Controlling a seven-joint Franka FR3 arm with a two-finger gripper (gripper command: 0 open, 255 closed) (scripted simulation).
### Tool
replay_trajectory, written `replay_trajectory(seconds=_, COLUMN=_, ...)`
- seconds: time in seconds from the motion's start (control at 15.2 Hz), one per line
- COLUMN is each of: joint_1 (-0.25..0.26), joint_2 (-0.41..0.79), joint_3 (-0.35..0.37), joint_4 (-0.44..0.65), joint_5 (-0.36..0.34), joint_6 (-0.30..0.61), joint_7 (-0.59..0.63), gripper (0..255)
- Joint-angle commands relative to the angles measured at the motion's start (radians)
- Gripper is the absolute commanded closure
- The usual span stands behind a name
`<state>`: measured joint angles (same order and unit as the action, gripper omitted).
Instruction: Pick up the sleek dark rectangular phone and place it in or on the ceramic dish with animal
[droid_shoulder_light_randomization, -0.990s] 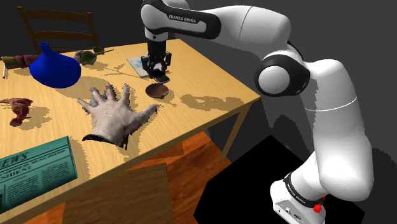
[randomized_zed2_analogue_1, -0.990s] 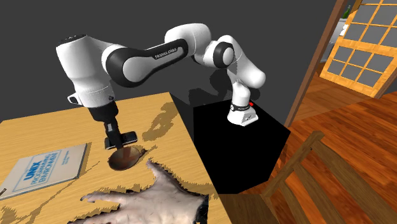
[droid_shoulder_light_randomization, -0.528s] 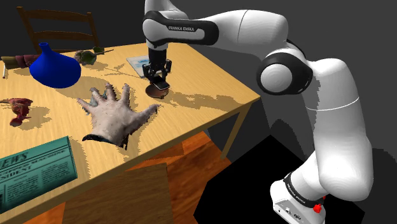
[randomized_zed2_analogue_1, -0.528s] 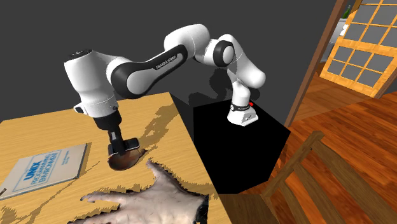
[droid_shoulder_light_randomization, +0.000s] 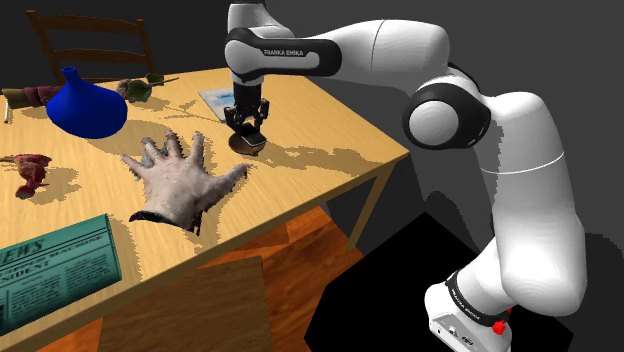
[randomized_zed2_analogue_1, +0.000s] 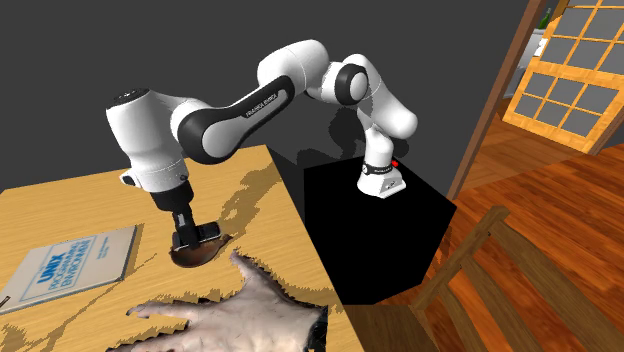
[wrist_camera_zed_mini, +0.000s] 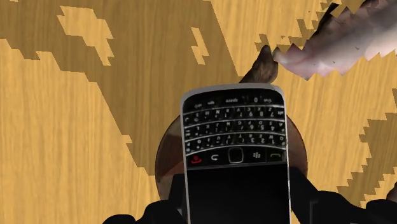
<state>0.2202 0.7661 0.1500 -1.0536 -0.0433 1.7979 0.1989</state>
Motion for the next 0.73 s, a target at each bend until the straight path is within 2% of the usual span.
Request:
replay_trajectory(seconds=0.0, joint_1=0.0, joint_2=0.0, joint_3=0.0, joint_4=0.0, joint_5=0.0, joint_6=0.0, joint_7=0.0, gripper=255)
replay_trajectory(seconds=0.07, joint_1=0.0, joint_2=0.0, joint_3=0.0, joint_4=0.0, joint_5=0.0, joint_6=0.0, joint_7=0.0, gripper=255)
replay_trajectory(seconds=0.13, joint_1=0.0, joint_2=0.0, joint_3=0.0, joint_4=0.0, joint_5=0.0, joint_6=0.0, joint_7=0.0, gripper=0)
replay_trajectory(seconds=0.46, joint_1=0.0, joint_2=0.0, joint_3=0.0, joint_4=0.0, joint_5=0.0, joint_6=0.0, joint_7=0.0, gripper=0)
replay_trajectory(seconds=0.66, joint_1=0.004, joint_2=0.009, joint_3=0.0, joint_4=0.116, joint_5=0.0, joint_6=-0.107, joint_7=-0.002, gripper=0)
